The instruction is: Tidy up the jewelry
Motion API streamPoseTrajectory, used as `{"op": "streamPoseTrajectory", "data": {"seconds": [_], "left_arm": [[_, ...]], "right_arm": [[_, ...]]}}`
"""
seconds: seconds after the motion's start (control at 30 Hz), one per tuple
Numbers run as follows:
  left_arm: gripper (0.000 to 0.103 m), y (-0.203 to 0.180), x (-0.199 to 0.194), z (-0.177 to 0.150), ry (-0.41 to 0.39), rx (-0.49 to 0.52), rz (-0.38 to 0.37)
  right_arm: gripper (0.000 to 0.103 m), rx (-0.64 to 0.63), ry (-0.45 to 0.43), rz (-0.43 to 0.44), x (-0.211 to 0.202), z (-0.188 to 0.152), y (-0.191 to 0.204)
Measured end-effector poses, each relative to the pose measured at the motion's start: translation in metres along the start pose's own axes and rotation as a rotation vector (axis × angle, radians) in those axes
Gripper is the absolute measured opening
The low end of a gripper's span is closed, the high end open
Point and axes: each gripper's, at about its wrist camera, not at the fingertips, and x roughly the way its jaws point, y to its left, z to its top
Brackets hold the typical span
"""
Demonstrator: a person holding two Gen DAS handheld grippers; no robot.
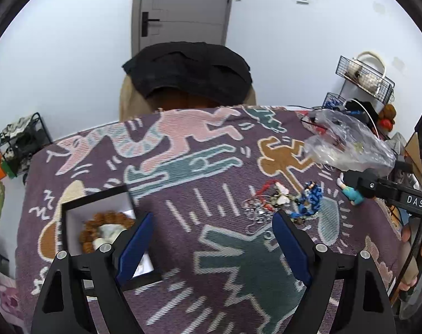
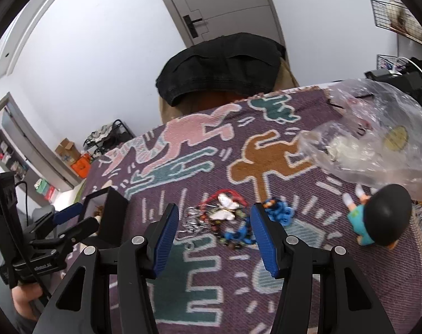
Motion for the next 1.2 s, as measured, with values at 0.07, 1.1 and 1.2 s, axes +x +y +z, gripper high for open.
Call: {"op": "streamPoseTrajectory", "data": {"seconds": [0.07, 1.1, 1.2], "left_arm": [[0.085, -0.009, 0.009, 0.001, 0.016, 0.007, -0.009], [0.048, -0.054, 0.138, 0.002, 0.248, -0.055, 0.041], [0.048, -0.062, 0.138, -0.003, 0.228, 0.000, 0.082]], "right_arm": [[0.054, 0.006, 0.001, -0.005, 0.000, -0.002, -0.007], [0.054, 0.092, 0.011, 0.012, 0.014, -0.006, -0.063], [0.054, 0.088, 0.046, 0.003, 0.029, -0.006, -0.061]]}}
